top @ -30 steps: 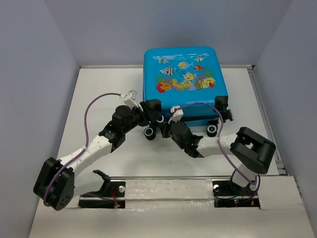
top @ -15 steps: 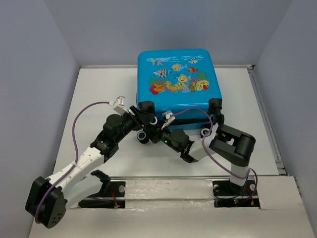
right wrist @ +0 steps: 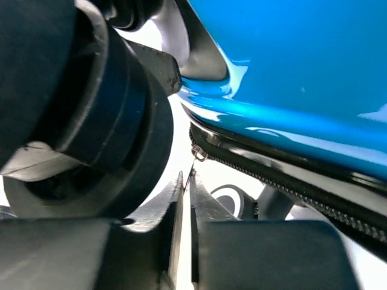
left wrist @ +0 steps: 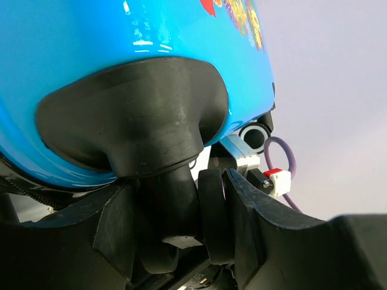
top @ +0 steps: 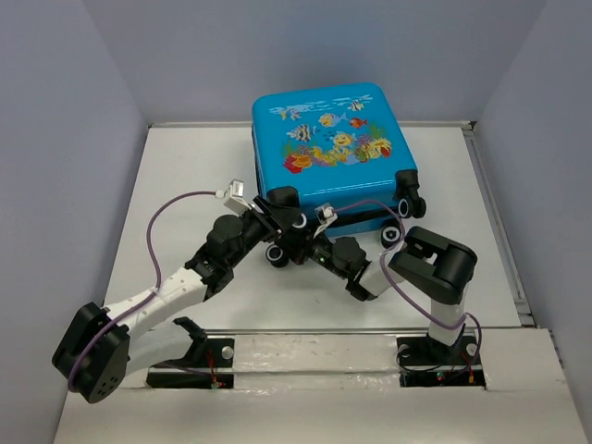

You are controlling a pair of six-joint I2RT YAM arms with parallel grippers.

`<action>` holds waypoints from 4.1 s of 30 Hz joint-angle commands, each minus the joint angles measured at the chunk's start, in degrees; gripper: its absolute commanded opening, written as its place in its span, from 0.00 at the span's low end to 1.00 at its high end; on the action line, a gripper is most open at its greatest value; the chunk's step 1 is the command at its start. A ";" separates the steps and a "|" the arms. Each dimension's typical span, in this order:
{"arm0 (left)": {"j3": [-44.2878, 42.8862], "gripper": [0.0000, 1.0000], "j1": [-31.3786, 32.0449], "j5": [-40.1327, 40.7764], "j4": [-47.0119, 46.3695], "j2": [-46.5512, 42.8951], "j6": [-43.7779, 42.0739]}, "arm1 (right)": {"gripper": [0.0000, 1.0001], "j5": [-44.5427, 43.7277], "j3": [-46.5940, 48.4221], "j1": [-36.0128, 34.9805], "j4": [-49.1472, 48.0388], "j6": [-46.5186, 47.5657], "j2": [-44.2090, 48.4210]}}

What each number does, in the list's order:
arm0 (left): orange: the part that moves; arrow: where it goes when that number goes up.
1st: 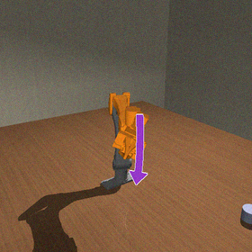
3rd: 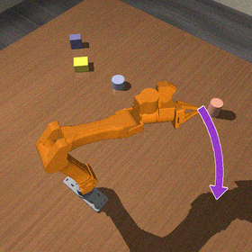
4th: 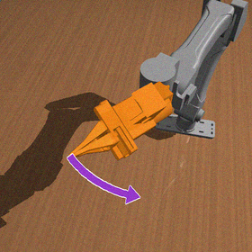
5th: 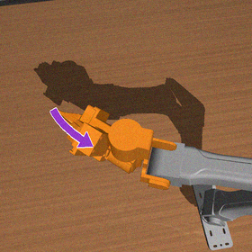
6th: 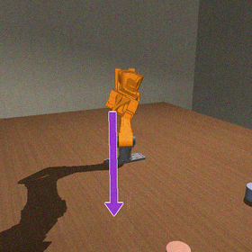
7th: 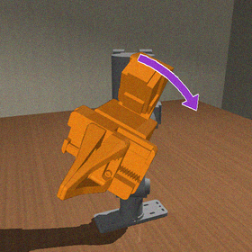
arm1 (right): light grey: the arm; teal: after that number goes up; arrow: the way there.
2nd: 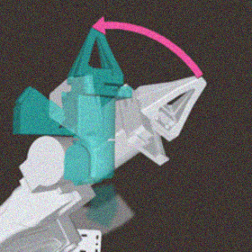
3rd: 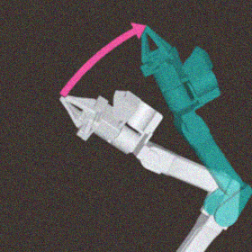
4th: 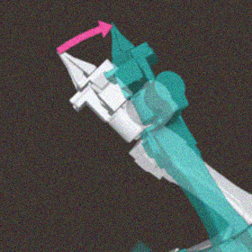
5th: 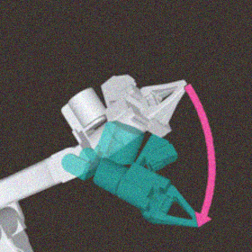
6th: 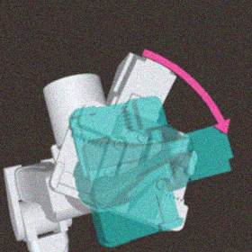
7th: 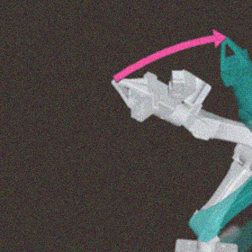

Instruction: Pack the luggage

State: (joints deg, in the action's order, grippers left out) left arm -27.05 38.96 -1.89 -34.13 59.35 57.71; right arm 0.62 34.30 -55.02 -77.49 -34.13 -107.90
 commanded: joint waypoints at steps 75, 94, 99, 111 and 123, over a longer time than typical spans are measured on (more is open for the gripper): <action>9.29 0.52 14.48 18.94 2.41 -8.47 -17.98 | 0.07 -11.52 12.54 -2.81 53.06 15.67 36.53; 6.92 0.06 20.45 47.32 0.97 -4.24 -14.56 | 0.07 -9.06 10.00 -2.81 51.65 13.57 37.23; 6.57 0.06 20.45 50.58 9.50 -7.40 -13.86 | 0.07 -13.01 8.24 -2.81 53.41 13.56 39.42; 8.94 0.06 10.57 54.11 29.24 -20.68 -13.57 | 0.07 -19.08 6.66 -2.81 74.14 17.52 51.82; -0.65 0.06 -10.13 16.79 2.33 -3.88 -29.14 | 0.07 -13.63 4.72 -2.81 75.65 15.76 52.00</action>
State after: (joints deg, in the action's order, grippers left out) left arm -26.44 28.75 30.41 -20.62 58.17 34.33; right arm -9.61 38.65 -58.78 -1.85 -17.15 -55.94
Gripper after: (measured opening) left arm 0.068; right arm 0.614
